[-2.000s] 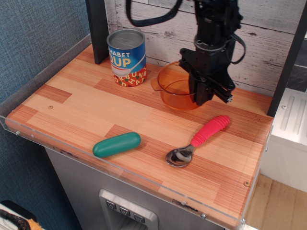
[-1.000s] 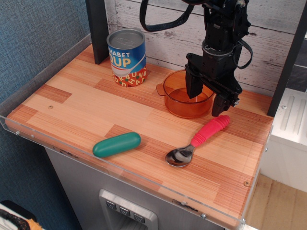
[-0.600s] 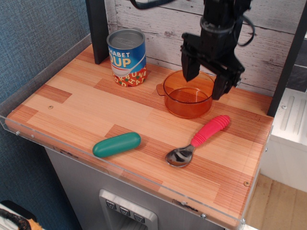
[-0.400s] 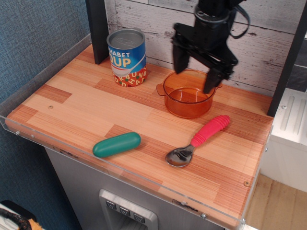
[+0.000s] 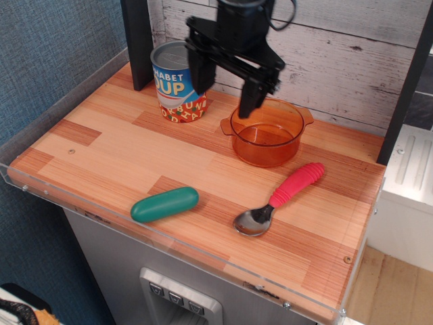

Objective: Move the orange bowl next to the can and against the wall.

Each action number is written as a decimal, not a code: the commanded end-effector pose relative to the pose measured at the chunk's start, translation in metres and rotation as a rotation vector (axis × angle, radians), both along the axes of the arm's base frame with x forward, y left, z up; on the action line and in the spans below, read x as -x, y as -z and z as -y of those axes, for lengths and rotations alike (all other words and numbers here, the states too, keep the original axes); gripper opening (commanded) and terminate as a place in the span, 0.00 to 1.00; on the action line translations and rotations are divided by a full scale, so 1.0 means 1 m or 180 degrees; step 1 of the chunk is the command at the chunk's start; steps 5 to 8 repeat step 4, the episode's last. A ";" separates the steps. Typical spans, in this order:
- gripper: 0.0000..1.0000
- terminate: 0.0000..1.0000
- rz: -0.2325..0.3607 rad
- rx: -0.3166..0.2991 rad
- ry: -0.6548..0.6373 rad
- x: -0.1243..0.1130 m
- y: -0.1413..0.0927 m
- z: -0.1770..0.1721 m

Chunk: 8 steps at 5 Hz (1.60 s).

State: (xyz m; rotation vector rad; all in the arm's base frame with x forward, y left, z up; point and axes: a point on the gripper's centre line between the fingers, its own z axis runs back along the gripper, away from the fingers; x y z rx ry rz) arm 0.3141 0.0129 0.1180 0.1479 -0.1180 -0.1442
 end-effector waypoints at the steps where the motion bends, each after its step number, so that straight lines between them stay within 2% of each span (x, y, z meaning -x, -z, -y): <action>1: 1.00 0.00 0.0252 0.0198 -0.0186 0.022 -0.034 -0.026; 3: 1.00 0.00 0.0277 0.0206 -0.0105 0.017 -0.040 -0.020; 4: 1.00 1.00 0.0277 0.0206 -0.0105 0.017 -0.040 -0.020; 8: 1.00 1.00 0.0277 0.0206 -0.0105 0.017 -0.040 -0.020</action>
